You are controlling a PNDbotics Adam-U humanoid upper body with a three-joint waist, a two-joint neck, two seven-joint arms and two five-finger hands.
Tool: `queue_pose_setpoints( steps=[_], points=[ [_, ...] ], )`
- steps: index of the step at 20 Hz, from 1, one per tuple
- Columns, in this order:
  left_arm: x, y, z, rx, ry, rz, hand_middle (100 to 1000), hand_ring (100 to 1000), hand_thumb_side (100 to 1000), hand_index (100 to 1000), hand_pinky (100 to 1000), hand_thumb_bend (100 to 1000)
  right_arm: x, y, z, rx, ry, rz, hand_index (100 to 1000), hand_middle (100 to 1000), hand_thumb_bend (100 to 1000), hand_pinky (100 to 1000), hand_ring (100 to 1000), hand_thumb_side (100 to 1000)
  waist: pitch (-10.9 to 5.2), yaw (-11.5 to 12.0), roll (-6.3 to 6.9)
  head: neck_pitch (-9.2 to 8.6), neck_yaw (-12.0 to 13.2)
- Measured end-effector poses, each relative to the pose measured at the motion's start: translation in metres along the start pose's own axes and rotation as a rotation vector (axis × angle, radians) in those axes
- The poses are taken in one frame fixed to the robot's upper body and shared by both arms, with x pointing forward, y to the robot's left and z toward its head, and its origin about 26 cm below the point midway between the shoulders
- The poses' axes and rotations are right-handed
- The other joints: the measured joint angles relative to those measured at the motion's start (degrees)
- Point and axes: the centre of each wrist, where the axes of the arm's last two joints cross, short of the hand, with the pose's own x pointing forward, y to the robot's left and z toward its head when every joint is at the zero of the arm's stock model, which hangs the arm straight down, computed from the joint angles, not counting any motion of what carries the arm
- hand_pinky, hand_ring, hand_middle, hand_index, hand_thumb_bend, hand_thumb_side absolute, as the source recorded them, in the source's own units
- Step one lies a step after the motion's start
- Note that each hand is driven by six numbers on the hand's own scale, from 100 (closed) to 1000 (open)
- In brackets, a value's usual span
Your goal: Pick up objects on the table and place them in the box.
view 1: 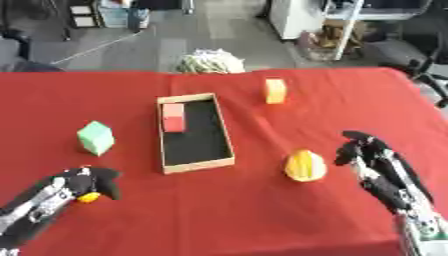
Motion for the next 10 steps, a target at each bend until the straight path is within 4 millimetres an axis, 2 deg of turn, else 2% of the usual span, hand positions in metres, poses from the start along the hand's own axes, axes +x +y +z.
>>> queue_pose_setpoints(
  steps=[10],
  points=[
    [-0.0001, 0.0, 0.0, -0.001, 0.002, -0.001, 591, 648, 1000, 825, 736, 100, 0.0, 0.0, 0.0001, 0.001, 0.001, 0.0, 815, 559, 100, 589, 546, 399, 0.0, 0.03, 0.0, 0.0, -0.01]
  ],
)
